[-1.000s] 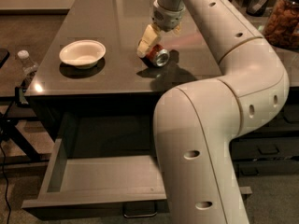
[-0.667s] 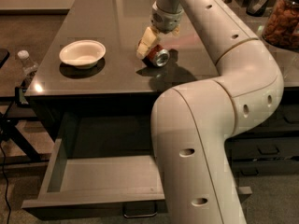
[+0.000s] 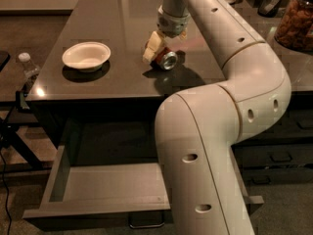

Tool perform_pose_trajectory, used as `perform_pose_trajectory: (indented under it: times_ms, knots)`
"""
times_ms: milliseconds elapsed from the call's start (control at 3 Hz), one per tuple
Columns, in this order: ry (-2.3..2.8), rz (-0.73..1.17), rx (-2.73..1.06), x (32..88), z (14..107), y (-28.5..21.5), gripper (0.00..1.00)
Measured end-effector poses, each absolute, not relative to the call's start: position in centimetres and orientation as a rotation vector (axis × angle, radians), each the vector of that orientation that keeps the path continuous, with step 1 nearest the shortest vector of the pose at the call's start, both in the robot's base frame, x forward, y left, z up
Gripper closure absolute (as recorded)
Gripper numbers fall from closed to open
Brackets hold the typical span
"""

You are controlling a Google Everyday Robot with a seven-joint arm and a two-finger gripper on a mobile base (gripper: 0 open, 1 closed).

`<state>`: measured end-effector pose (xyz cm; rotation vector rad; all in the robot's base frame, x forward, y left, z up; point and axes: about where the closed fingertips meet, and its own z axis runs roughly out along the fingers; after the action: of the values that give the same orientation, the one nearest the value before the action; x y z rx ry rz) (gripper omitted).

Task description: Place coke can into top drawer

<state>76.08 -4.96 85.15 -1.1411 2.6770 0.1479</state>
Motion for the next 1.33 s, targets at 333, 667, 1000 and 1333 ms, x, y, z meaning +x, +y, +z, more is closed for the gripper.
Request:
perform_pose_trajectory:
  times_ms: [333,667,1000,1333]
  knots:
    - [2.677,0.148,-1.141,76.08,85.15,-4.96,0.19]
    - [2.677,0.148,-1.141,76.08,85.15,-4.96,0.42]
    - [2.677,0.148,-1.141,76.08,85.15,-4.96,0.65]
    - [2.677,0.148,-1.141,76.08,85.15,-4.96,0.88]
